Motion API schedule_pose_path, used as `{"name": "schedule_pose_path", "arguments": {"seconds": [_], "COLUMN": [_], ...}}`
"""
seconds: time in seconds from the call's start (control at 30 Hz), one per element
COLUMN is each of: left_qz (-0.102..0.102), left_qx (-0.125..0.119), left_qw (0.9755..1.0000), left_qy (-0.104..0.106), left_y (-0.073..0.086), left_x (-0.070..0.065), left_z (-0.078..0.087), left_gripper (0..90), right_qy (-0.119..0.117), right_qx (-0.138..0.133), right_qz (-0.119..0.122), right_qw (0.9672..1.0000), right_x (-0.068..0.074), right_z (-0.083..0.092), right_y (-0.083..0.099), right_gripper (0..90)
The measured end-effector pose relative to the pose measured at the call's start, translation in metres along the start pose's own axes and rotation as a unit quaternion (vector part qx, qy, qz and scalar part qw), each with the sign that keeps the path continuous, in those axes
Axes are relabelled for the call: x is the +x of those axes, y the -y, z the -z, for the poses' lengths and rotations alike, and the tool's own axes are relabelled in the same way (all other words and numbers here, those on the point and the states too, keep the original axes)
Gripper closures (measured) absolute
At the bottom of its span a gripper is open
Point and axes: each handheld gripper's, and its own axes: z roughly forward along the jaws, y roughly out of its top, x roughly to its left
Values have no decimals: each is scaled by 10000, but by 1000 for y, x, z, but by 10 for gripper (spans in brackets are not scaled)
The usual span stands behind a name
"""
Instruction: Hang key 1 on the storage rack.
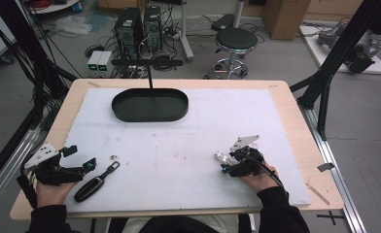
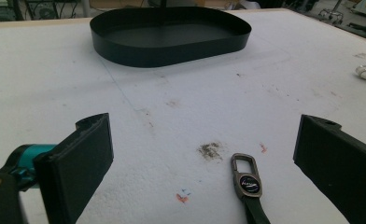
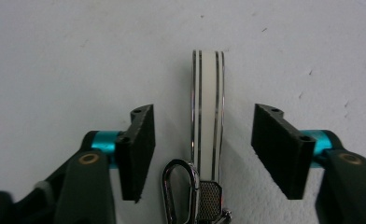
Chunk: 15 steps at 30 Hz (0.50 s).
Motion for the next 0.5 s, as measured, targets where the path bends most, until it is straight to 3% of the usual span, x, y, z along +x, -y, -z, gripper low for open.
{"name": "schedule_pose_path", "arguments": {"seconds": [0.37, 0.5], "left_qz": [-6, -3], "left_qx": [5, 2], "left_qw": [10000, 10000], "left_qy": [0, 0], "left_y": [0, 0], "left_x": [0, 0], "left_z": [0, 0], "left_gripper": [53, 53], "right_qy": [14, -17], "right_qx": [149, 191], "right_qz": [79, -22], "right_qw": [9999, 9998], "right_x": [3, 3], "right_z": [-3, -3], "right_y": [-2, -2], "right_gripper": [649, 737]}}
